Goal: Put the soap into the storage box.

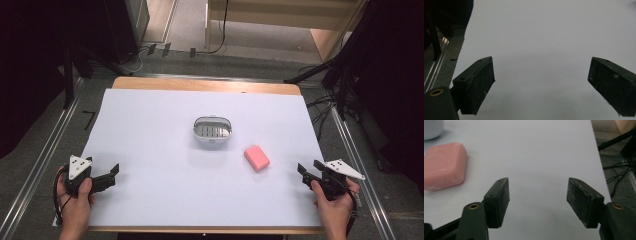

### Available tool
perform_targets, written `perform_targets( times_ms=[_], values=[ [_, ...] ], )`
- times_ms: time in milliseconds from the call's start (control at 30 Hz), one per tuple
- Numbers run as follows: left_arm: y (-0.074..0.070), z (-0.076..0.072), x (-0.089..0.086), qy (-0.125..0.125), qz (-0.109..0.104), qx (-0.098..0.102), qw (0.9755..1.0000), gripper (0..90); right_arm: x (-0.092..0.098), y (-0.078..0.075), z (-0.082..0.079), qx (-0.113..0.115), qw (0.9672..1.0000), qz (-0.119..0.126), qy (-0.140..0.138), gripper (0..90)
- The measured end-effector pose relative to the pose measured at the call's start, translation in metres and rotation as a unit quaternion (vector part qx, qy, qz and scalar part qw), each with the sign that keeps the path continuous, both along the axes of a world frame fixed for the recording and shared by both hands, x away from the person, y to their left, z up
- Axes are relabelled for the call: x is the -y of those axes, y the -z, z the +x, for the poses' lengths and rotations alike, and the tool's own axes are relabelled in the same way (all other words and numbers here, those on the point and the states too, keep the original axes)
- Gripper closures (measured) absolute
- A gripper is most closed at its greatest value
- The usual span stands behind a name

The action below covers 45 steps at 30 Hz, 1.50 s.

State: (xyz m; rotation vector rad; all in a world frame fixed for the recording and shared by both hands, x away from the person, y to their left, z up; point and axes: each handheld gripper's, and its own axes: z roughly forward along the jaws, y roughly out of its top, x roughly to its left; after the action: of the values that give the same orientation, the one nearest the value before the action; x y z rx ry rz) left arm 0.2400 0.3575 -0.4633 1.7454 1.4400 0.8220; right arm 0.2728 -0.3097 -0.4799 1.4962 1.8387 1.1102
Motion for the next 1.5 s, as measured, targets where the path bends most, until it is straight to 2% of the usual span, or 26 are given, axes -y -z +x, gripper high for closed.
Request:
perform_targets(
  times_ms=[33, 67, 167, 233, 333, 367, 400, 567, 733, 800, 967, 1000, 1033, 1100, 1200, 1233, 1267, 1333, 1500],
  values=[
    [0.0, 0.0, 0.0, 0.0, 0.0, 0.0, 1.0, 7.6, -0.003, -0.005, 0.003, -0.017, 0.9996, 0.0, -0.02, 37.4],
    [0.0, 0.0, 0.0, -0.001, 0.0, 0.001, 1.0, 7.6, -0.003, -0.005, 0.003, -0.017, 0.9996, 0.0, -0.02, 37.4],
    [0.0, 0.0, 0.001, -0.001, 0.001, 0.001, 1.0, 7.6, -0.01, -0.011, 0.006, -0.048, 0.9978, -0.024, -0.039, 38.7],
    [0.0, 0.0, 0.001, -0.001, 0.002, 0.001, 1.0, 7.6, -0.013, -0.015, 0.008, -0.064, 0.9963, -0.022, -0.052, 40.4],
    [0.0, 0.0, 0.001, -0.001, 0.002, 0.001, 1.0, 7.6, -0.017, -0.023, 0.012, -0.088, 0.9931, -0.004, -0.077, 41.2],
    [0.0, 0.0, 0.001, -0.002, 0.003, 0.0, 1.0, 7.6, -0.02, -0.026, 0.014, -0.099, 0.9913, -0.017, -0.084, 41.0],
    [0.0, 0.0, 0.001, -0.002, 0.004, 0.0, 1.0, 7.6, -0.02, -0.026, 0.014, -0.099, 0.9913, -0.017, -0.084, 41.0],
    [0.0, 0.0, 0.001, 0.0, 0.006, 0.0, 1.0, 7.6, -0.034, -0.034, 0.02, -0.134, 0.9852, -0.044, -0.098, 36.6],
    [0.0, 0.0, 0.001, 0.002, 0.007, 0.002, 1.0, 7.6, -0.045, -0.039, 0.028, -0.164, 0.9794, -0.054, -0.105, 31.1],
    [0.0, 0.0, 0.001, 0.002, 0.007, 0.002, 1.0, 7.6, -0.049, -0.04, 0.032, -0.18, 0.9754, -0.057, -0.114, 28.9],
    [0.0, 0.0, 0.001, 0.003, 0.006, 0.002, 1.0, 7.6, -0.055, -0.042, 0.039, -0.21, 0.968, -0.071, -0.117, 25.2],
    [0.0, 0.0, 0.001, 0.003, 0.006, 0.001, 1.0, 7.6, -0.057, -0.042, 0.041, -0.223, 0.9645, -0.077, -0.12, 24.4],
    [0.0, 0.0, 0.001, 0.003, 0.006, 0.002, 1.0, 7.6, -0.059, -0.042, 0.042, -0.227, 0.9632, -0.079, -0.12, 24.0],
    [0.0, 0.0, 0.001, 0.003, 0.007, 0.002, 1.0, 7.6, -0.065, -0.042, 0.046, -0.243, 0.9579, -0.089, -0.125, 22.8],
    [0.0, 0.0, 0.002, 0.003, 0.007, 0.002, 1.0, 7.6, -0.072, -0.042, 0.049, -0.252, 0.956, -0.086, -0.123, 22.8],
    [0.0, -0.001, 0.002, 0.003, 0.007, 0.002, 1.0, 7.6, -0.076, -0.041, 0.052, -0.26, 0.9538, -0.084, -0.125, 22.0],
    [0.0, -0.001, 0.002, 0.002, 0.007, 0.003, 1.0, 7.6, -0.076, -0.041, 0.052, -0.26, 0.9538, -0.084, -0.125, 22.0],
    [0.0, -0.001, 0.002, 0.003, 0.008, 0.003, 1.0, 7.6, -0.08, -0.041, 0.055, -0.268, 0.9512, -0.083, -0.128, 20.4],
    [0.0, -0.001, 0.002, 0.004, 0.01, 0.002, 0.9999, 7.6, -0.091, -0.044, 0.058, -0.275, 0.9479, -0.081, -0.139, 18.4]
  ],
)
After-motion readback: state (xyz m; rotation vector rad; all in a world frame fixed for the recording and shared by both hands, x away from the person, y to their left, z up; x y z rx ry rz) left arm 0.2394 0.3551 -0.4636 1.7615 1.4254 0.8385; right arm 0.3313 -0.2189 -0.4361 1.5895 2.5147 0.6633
